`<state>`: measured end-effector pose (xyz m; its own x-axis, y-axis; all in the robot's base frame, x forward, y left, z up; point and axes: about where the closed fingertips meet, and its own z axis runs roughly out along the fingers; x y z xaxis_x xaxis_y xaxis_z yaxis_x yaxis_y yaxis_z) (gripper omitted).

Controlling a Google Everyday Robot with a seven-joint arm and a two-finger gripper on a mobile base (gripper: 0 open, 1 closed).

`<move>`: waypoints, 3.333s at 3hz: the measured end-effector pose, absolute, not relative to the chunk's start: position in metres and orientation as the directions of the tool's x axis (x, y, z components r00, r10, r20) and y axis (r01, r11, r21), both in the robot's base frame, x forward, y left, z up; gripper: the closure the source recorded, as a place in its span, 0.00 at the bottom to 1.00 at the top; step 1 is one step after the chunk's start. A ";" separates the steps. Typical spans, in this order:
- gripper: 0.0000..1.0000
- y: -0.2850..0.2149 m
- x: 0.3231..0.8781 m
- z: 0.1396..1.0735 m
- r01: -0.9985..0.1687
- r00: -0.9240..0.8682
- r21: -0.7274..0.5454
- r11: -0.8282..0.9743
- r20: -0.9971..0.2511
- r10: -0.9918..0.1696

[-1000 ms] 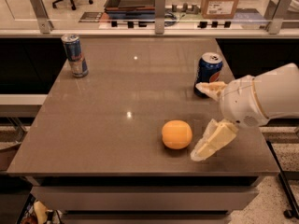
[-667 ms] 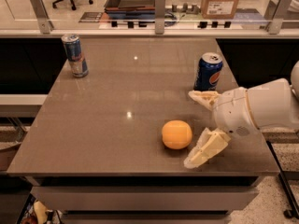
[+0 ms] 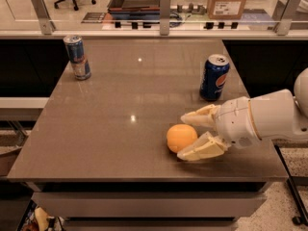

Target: Move orange near redbull can

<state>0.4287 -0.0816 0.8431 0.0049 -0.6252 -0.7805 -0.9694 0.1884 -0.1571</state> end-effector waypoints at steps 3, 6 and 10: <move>1.00 -0.077 0.426 0.847 -0.970 0.017 -0.166 0.179 -0.776 -0.630; 1.00 -0.051 0.479 0.905 -0.946 0.030 -0.225 0.233 -0.777 -0.629; 1.00 0.036 0.576 0.929 -0.903 0.048 -0.289 0.318 -0.803 -0.594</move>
Offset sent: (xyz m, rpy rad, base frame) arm -0.0007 0.0014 0.0011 -0.0017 -0.0023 0.0025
